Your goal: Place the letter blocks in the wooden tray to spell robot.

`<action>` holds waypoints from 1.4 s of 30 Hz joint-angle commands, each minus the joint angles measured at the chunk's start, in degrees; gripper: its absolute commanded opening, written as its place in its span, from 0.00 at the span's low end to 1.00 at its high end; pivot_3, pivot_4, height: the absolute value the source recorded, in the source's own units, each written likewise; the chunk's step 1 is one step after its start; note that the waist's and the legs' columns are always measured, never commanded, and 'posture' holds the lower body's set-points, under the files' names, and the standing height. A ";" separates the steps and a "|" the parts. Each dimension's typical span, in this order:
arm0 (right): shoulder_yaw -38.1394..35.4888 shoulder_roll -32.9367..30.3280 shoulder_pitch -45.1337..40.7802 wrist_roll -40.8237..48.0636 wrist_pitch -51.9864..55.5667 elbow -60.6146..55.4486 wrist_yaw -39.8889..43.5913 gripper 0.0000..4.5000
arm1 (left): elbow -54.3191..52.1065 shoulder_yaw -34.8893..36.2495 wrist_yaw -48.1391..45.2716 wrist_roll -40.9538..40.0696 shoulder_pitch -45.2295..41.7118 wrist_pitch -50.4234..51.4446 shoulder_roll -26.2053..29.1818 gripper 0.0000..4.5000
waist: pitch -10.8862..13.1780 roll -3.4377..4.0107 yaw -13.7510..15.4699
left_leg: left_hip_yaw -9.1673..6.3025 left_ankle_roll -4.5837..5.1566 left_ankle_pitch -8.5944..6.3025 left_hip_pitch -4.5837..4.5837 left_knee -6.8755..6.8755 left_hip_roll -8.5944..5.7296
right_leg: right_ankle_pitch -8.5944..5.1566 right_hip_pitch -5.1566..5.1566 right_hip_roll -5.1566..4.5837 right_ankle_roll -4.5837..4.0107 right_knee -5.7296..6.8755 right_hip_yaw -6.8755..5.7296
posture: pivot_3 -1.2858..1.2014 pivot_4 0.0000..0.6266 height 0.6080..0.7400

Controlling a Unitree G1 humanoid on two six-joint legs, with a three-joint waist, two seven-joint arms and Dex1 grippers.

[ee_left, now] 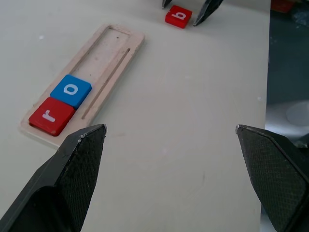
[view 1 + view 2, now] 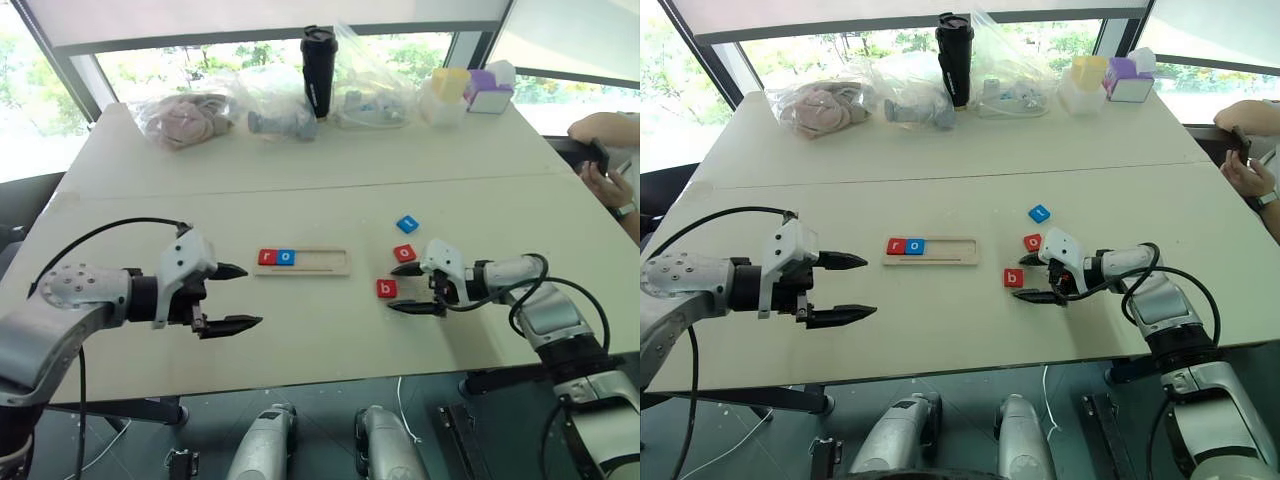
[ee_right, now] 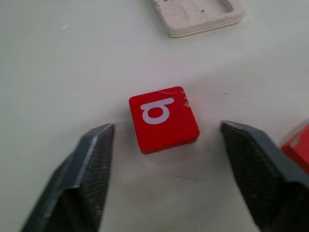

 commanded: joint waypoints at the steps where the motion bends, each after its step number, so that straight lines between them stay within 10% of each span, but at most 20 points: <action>1: -0.48 0.29 -0.44 0.39 -0.31 -0.82 1.39 0.34 | -1.54 2.87 0.09 -0.57 0.07 -0.36 1.14 1.00 | 0.00 0.00 0.00 | 0.00 0.00 0.00 0.01 0.00 0.00 | 0.00 0.00 0.00 0.00 0.02 0.01 | 0.52 0.24 1.00; 12: -0.66 5.62 -12.17 2.55 6.74 -2.54 1.17 0.25 | 1.55 6.70 -0.68 -0.16 1.27 -1.31 3.26 1.00 | 0.01 0.01 -0.49 | 0.05 -0.05 0.03 0.09 0.01 0.04 | 0.01 -0.08 0.09 -0.02 0.22 0.13 | 0.52 0.24 1.00; 42: 9.22 29.90 -37.85 -16.35 -9.66 42.67 -4.04 0.25 | 3.93 9.41 3.47 0.06 4.26 -3.09 -0.03 1.00 | 0.01 0.01 -0.66 | -0.09 -0.49 0.28 0.26 -0.17 0.01 | 0.11 -0.25 0.24 0.16 0.75 0.22 | 0.52 0.24 1.00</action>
